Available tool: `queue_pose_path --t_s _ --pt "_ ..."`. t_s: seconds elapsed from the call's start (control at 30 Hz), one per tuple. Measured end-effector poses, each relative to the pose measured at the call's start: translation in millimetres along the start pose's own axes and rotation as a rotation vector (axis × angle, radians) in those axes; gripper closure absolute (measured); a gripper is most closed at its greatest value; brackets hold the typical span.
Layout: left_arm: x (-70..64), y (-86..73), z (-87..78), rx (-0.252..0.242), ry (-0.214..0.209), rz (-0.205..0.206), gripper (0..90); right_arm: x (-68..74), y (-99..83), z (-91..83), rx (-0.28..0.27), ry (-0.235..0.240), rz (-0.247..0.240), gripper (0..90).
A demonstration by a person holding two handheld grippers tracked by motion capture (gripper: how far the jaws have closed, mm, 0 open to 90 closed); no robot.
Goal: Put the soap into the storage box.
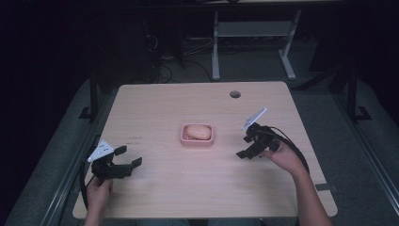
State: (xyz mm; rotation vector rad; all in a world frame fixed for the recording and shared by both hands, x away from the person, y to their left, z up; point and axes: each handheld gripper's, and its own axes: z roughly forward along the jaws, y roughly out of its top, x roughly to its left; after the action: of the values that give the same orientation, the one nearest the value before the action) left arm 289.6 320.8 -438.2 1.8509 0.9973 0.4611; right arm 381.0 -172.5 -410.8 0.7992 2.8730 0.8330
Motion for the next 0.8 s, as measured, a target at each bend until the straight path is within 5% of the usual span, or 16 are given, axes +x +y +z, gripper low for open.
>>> queue_pose_path --t_s 0.8 --pt "-1.7 0.0 0.6 0.007 -0.011 0.013 14.3 9.6 -42.1 -8.6 -0.04 -0.009 0.047 23.2"
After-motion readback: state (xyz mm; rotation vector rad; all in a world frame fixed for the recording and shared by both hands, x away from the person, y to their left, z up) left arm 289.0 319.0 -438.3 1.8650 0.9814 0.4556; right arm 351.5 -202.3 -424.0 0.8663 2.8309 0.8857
